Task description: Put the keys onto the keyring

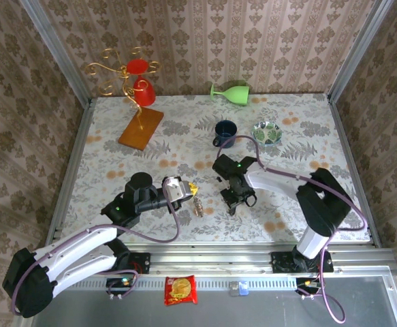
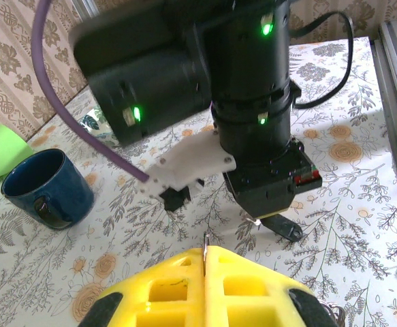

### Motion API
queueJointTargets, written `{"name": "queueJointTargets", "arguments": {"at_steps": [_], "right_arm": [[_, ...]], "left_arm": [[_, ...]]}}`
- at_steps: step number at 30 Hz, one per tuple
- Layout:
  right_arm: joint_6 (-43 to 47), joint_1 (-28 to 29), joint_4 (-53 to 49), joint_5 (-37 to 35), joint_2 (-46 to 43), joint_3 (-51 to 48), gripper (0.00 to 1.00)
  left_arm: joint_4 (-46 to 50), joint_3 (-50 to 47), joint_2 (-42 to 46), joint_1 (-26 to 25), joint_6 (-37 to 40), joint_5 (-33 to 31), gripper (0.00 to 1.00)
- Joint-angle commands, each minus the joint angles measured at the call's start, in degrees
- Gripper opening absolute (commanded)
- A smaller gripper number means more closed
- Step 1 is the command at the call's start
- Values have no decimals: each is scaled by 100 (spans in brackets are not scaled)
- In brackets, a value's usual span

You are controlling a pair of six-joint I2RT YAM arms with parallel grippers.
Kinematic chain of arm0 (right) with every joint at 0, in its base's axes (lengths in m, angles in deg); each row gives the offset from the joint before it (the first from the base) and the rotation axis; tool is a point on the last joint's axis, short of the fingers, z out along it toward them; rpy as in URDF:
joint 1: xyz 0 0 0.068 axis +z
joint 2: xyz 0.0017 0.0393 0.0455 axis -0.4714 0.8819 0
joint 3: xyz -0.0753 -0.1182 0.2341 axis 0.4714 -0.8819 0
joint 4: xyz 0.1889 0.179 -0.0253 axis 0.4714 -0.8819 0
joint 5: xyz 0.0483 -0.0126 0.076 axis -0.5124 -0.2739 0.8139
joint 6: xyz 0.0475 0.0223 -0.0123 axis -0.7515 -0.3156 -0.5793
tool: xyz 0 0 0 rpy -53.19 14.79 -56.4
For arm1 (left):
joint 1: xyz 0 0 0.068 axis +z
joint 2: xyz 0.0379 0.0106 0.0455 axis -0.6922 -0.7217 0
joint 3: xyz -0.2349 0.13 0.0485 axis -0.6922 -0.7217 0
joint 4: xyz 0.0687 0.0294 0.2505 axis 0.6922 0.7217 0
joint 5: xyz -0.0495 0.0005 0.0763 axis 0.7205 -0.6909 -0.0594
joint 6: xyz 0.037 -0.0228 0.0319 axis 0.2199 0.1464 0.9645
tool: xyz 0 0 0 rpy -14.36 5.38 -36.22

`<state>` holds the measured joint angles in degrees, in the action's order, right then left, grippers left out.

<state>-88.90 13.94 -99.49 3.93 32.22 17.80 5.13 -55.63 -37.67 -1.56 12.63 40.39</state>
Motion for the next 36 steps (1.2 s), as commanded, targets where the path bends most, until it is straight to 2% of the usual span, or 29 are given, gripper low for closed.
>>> {"name": "queueJointTargets", "arguments": {"at_steps": [1,10,14,18,24,28,32,36], "right_arm": [[349,91,539,241,-835,-204,0],[1525,421,2285,588,-2972,-1335,0],[1914,434,2816,918,-3499,-1701,0],[2192,442,2938,1429,-3653,-1854,0],[1535,414,2229,1546,-3119,-1657,0],[649,262,1113,1452,-2520,-1229,0],[169,118,-350,1370,-1906,-727,0],[-303,39,-820,1792,-1784,-848,0]], "left_arm": [[55,185,88,-42,65,48,0],[-34,210,44,-87,36,1,0],[-16,210,44,-109,21,-15,0],[-18,210,46,-131,3,-30,0],[-10,181,87,-139,26,-75,0],[25,182,122,-139,60,-93,0],[62,192,149,-139,91,-93,0],[50,154,181,-136,77,-93,0]]}}
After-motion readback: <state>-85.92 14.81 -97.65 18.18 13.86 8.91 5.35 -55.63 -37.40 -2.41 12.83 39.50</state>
